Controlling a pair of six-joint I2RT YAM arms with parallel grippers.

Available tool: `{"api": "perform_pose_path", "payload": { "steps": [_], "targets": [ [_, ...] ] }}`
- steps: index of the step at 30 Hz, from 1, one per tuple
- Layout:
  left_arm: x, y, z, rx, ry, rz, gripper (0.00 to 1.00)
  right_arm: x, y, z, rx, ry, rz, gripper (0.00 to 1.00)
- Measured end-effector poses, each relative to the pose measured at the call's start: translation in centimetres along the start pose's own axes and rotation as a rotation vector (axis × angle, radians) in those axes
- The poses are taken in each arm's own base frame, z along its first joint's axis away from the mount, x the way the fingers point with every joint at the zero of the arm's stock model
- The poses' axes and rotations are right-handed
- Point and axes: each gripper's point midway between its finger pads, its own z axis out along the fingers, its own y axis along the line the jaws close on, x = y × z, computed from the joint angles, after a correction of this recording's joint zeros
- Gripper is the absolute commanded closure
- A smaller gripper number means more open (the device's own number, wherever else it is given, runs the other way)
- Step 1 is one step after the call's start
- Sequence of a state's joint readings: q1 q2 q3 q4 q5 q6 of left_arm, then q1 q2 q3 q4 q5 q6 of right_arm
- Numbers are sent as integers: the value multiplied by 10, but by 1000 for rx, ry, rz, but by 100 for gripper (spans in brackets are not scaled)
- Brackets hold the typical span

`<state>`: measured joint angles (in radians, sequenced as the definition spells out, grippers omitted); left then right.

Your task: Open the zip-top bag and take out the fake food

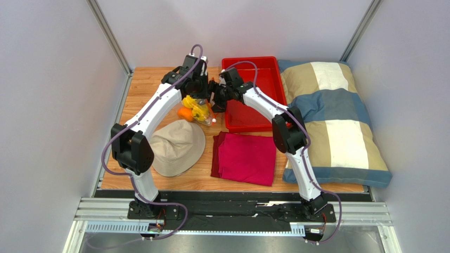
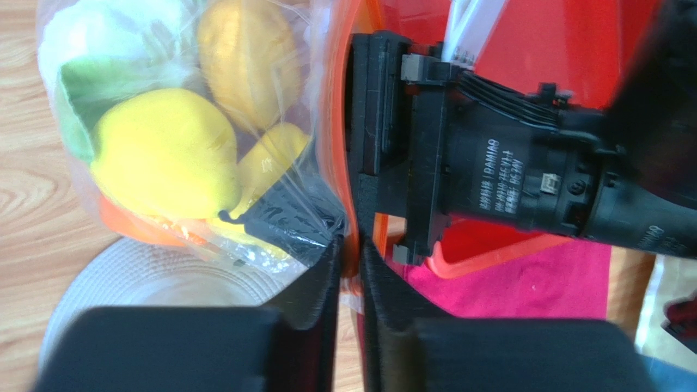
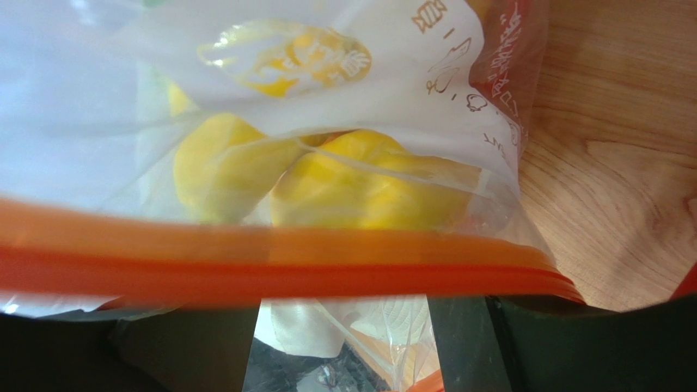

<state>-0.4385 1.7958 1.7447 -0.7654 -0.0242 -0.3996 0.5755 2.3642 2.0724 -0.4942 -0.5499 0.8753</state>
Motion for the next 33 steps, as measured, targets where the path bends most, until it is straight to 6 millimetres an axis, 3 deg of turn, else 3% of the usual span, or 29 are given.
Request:
{"api": "perform_pose_path", "payload": {
  "steps": [13, 18, 23, 33],
  "targets": [
    [-7, -3, -10, 101, -20, -17, 100, 1, 1, 1, -21, 7, 1, 15],
    [-15, -5, -18, 152, -45, -17, 100, 1, 4, 1, -36, 9, -17, 15],
    [-7, -9, -18, 205, -44, 11, 100, 4, 3, 1, -38, 22, -53, 12],
    [1, -10, -15, 250, -33, 28, 100, -5, -5, 24, -22, -58, -185, 5]
  ]
}}
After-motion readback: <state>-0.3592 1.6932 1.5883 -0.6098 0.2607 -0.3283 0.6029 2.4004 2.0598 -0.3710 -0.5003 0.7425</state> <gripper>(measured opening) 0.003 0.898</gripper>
